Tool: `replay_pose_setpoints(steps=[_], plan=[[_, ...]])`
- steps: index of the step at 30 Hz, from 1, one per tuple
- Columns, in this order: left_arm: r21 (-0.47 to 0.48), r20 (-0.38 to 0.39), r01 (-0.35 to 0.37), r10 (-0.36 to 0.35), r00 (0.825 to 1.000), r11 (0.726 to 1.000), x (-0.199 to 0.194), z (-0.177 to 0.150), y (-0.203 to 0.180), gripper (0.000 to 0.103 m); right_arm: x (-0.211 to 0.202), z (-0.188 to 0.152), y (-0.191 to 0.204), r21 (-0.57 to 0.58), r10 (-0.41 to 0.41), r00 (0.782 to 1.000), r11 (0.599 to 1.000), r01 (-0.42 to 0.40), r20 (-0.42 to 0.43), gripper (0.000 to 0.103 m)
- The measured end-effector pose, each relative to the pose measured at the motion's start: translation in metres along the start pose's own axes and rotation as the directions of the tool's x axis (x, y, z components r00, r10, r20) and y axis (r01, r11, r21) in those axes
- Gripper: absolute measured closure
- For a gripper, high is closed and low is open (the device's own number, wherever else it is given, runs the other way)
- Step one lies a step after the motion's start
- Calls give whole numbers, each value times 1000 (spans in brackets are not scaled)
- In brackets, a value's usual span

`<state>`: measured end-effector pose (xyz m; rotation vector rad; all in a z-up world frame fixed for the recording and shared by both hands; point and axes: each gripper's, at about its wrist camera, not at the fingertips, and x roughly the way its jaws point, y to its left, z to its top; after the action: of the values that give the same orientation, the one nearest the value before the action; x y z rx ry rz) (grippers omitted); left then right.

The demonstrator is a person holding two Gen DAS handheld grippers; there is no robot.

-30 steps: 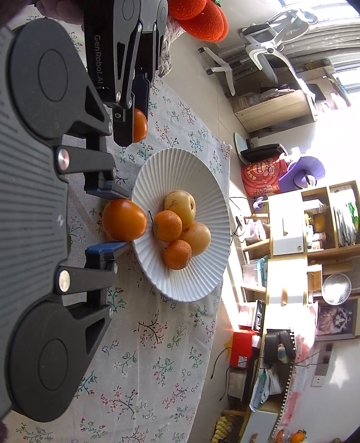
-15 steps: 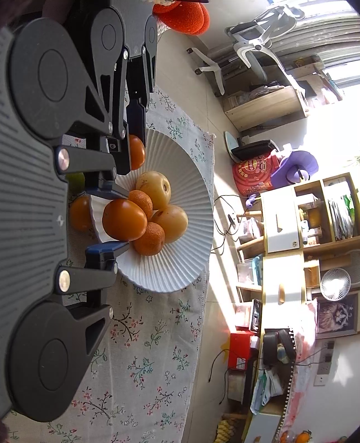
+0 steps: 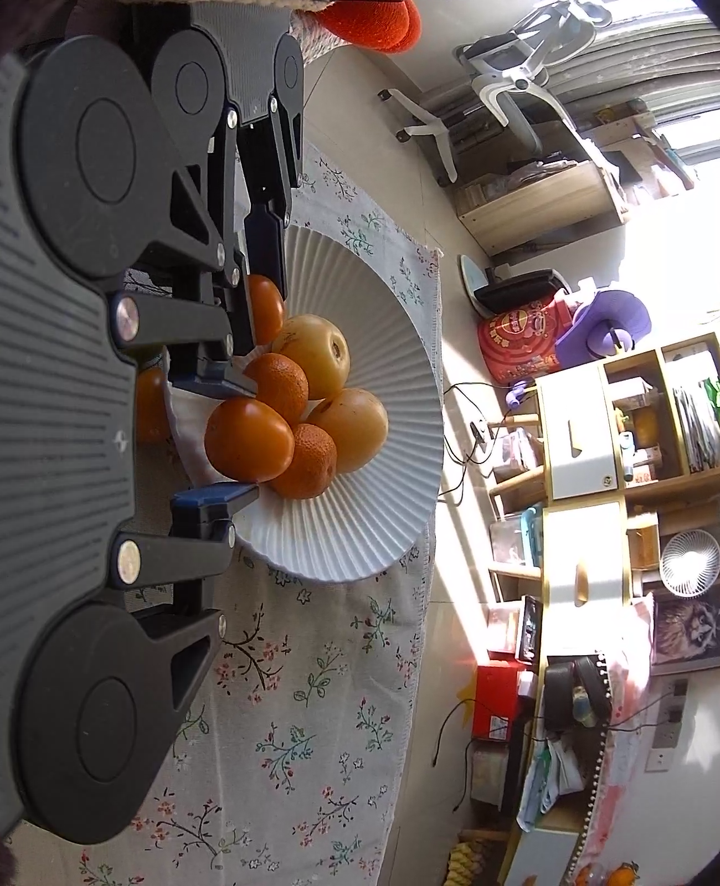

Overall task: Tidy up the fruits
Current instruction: 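Open both tools to release the fruits onto the plate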

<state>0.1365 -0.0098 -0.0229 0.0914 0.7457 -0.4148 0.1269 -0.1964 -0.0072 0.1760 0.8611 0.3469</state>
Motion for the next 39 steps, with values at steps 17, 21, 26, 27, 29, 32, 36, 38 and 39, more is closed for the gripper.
replay_pose_setpoints(steps=[17, 21, 26, 27, 29, 32, 36, 38, 39], plan=[[8, -2, 6, -6, 1000, 1000, -1, 1, -1, 63, -3, 3, -4, 15, 17, 1000, 1000, -17, 17, 71], [30, -10, 2, -2, 1000, 1000, -3, 0, -3, 56, -9, 5, -7, 31, 20, 999, 999, -21, 29, 68], [44, -4, 5, -5, 1000, 999, -10, -1, -4, 47, -14, 3, -12, 45, 14, 999, 999, -16, 30, 62], [46, -4, 9, -9, 1000, 999, -12, -1, -4, 45, -15, 3, -12, 47, 12, 999, 999, -14, 30, 61], [52, -4, 9, -9, 1000, 999, -15, -3, -5, 42, -17, 2, -15, 52, 5, 1000, 999, -7, 30, 57], [65, -6, 7, -6, 1000, 998, -20, -4, -6, 36, -21, 0, -17, 57, -3, 1000, 998, 1, 29, 50], [76, -3, 5, -5, 1000, 997, -27, -6, -6, 29, -26, -3, -18, 49, -5, 1000, 999, 4, 25, 46], [72, -3, 4, -4, 1000, 997, -29, -8, -5, 25, -30, -5, -19, 46, -7, 1000, 999, 6, 25, 42], [70, -4, 7, -6, 1000, 998, -31, -9, -4, 23, -32, -6, -19, 45, -6, 1000, 999, 5, 26, 42]])
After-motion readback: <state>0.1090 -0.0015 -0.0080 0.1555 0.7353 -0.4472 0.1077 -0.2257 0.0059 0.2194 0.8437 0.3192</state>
